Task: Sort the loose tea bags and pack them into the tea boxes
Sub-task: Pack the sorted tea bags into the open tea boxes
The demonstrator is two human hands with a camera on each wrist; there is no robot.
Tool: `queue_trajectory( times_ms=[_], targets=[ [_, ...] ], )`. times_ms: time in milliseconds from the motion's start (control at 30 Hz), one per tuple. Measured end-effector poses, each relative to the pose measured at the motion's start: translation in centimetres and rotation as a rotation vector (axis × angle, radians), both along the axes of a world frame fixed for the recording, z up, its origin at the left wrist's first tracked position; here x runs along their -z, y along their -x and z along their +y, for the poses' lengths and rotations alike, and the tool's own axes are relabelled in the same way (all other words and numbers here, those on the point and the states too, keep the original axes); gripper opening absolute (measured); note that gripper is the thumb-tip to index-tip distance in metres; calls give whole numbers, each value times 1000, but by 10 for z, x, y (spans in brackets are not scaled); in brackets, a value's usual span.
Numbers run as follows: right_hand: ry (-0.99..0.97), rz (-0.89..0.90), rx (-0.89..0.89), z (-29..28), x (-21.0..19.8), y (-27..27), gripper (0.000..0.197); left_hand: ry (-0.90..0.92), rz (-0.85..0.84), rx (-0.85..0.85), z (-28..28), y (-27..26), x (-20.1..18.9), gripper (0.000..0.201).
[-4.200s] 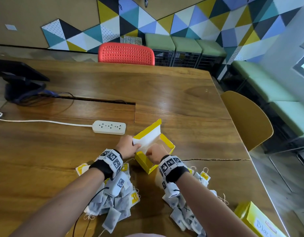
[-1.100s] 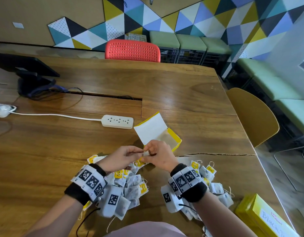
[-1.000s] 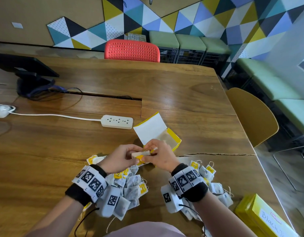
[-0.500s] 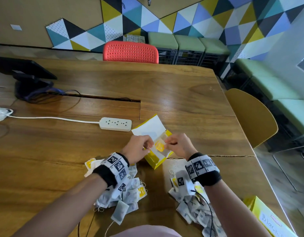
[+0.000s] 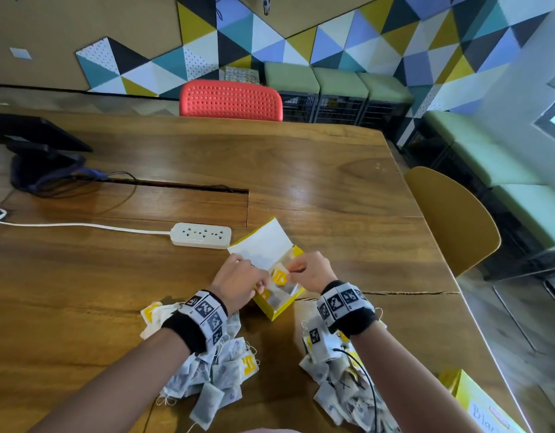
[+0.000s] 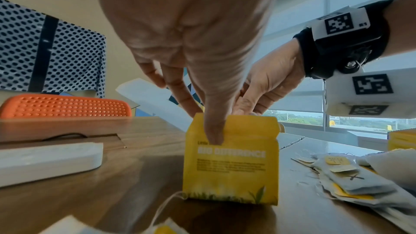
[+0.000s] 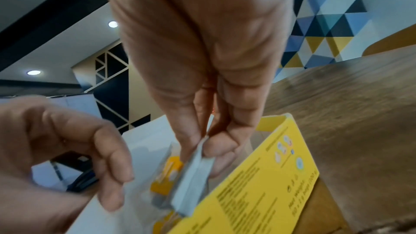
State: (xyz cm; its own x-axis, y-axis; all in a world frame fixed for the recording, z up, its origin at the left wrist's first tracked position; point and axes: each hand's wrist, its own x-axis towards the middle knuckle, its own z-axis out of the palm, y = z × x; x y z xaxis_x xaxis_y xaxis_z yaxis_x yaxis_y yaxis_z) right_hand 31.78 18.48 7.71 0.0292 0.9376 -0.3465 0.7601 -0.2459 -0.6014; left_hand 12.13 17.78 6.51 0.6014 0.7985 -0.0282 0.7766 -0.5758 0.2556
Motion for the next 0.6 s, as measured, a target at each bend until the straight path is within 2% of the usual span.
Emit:
queue_trajectory(
  times_ms=[133,267,433,600],
  targets=[
    [86,-43,-135,0,8,18,17,9,-117,-110,-11,5,6,28],
    [118,-144,-222,2,14,31,17,19,-98,-147,-13,4,8,29],
    [74,-240,-216,4,21,37,16,32,-89,-165,-11,4,8,26],
    [183,-335,-386,1,15,39,25,16,-49,-175,-11,5,6,27]
  ],
)
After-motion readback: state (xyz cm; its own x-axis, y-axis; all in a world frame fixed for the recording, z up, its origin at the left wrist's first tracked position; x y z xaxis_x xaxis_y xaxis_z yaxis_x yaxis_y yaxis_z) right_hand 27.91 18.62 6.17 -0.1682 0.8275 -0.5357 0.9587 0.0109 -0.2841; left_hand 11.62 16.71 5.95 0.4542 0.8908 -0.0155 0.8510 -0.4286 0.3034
